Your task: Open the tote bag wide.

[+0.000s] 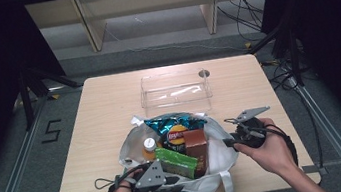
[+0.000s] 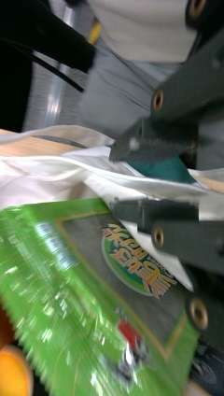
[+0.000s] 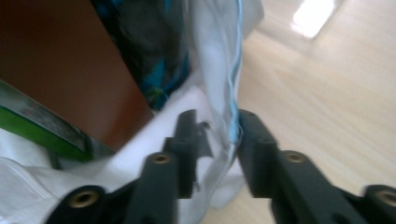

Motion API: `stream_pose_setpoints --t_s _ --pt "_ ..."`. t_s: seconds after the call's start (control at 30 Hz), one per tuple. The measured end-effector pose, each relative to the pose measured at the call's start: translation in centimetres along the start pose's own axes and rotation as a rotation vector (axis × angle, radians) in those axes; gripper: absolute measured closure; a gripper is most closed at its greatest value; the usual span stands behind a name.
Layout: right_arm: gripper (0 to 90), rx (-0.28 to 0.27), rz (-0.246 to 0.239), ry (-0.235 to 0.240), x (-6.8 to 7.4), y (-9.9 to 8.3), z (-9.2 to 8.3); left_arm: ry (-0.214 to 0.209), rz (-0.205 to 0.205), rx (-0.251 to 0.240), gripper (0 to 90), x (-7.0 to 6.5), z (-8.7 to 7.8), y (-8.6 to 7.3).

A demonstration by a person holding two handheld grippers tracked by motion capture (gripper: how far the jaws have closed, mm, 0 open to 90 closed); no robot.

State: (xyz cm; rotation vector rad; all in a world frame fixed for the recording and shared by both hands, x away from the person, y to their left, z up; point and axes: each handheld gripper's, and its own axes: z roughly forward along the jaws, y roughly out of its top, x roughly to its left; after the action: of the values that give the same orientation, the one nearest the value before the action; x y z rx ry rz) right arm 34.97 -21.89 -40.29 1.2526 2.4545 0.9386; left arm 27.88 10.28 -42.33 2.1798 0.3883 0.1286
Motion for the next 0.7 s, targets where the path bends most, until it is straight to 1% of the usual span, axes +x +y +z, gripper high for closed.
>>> stream_pose_setpoints --t_s 0.03,0.07,0.1,0.13,0.17,0.2,0.23,0.27,0.3,0.33,0.37,0.4,0.43,0.47,0.5,0.53,0.57,0.6,0.63,0.67,0.7 --pt "63.9 -0.016 0.017 0.013 0.2 0.2 -0.3 0.006 -0.013 -0.021 62.3 0.0 -0.6 0.1" --pt "61.9 -0.081 -0.025 0.018 -0.1 0.6 -0.9 0.007 -0.031 -0.048 56.6 0.1 -1.3 0.2" --pt "60.9 -0.072 -0.036 0.016 -0.1 0.9 -1.6 0.028 -0.057 -0.093 54.9 0.3 -2.8 0.4" --pt "59.4 -0.096 -0.037 0.012 -0.1 1.2 -1.9 0.046 -0.069 -0.109 52.3 0.6 -3.7 0.5" --pt "58.3 -0.108 -0.044 0.011 -0.1 1.4 -2.3 0.059 -0.068 -0.136 49.5 1.0 -4.5 0.6" --pt "57.4 -0.137 -0.049 0.007 0.0 1.6 -2.5 0.092 -0.099 -0.166 47.7 1.3 -5.4 0.6" --pt "57.4 -0.137 -0.049 0.007 0.0 1.6 -2.5 0.092 -0.099 -0.166 46.2 1.3 -5.4 0.6" --pt "57.2 -0.162 -0.06 -0.009 -0.1 2.1 -2.9 0.153 -0.13 -0.239 44.2 2.5 -7.1 0.6" --pt "57.3 -0.169 -0.065 -0.009 -0.1 2.3 -3.1 0.153 -0.13 -0.239 43.6 2.5 -7.1 0.6" --pt "57.5 -0.172 -0.057 -0.001 0.0 2.5 -3.1 0.252 -0.179 -0.289 43.4 4.0 -8.7 0.4" --pt "57.7 -0.192 -0.063 -0.002 -0.1 2.6 -3.0 0.252 -0.179 -0.289 43.2 4.0 -8.7 0.4" --pt "57.7 -0.192 -0.063 -0.002 -0.1 2.6 -3.0 0.296 -0.199 -0.308 43.2 4.8 -9.3 0.2" --pt "58.0 -0.185 -0.058 0.002 -0.2 2.8 -3.1 0.331 -0.211 -0.316 44.0 5.6 -9.8 0.0" --pt "59.2 -0.184 -0.05 0.006 -0.2 3.1 -2.9 0.357 -0.221 -0.326 48.4 6.4 -10.1 -0.2" --pt "59.5 -0.192 -0.057 0.013 -0.3 3.2 -2.8 0.382 -0.232 -0.325 49.3 7.2 -10.3 -0.4" --pt "59.8 -0.197 -0.045 0.009 -0.2 3.3 -2.6 0.4 -0.234 -0.302 49.5 8.4 -10.2 -0.7" --pt "60.4 -0.196 -0.056 0.019 -0.3 3.4 -2.4 0.394 -0.244 -0.291 49.4 8.9 -10.0 -0.9" --pt "61.4 -0.181 -0.064 0.024 -0.3 3.4 -2.2 0.391 -0.257 -0.289 49.0 9.4 -9.7 -1.1" --pt "61.4 -0.181 -0.064 0.024 -0.3 3.4 -2.2 0.391 -0.257 -0.289 48.6 9.4 -9.7 -1.1" --pt "62.4 -0.173 -0.049 0.028 -0.3 3.5 -2.1 0.401 -0.247 -0.257 48.6 10.0 -9.3 -1.2" --pt "63.1 -0.167 -0.066 0.027 -0.4 3.6 -1.5 0.393 -0.248 -0.244 48.3 10.4 -8.9 -1.5"
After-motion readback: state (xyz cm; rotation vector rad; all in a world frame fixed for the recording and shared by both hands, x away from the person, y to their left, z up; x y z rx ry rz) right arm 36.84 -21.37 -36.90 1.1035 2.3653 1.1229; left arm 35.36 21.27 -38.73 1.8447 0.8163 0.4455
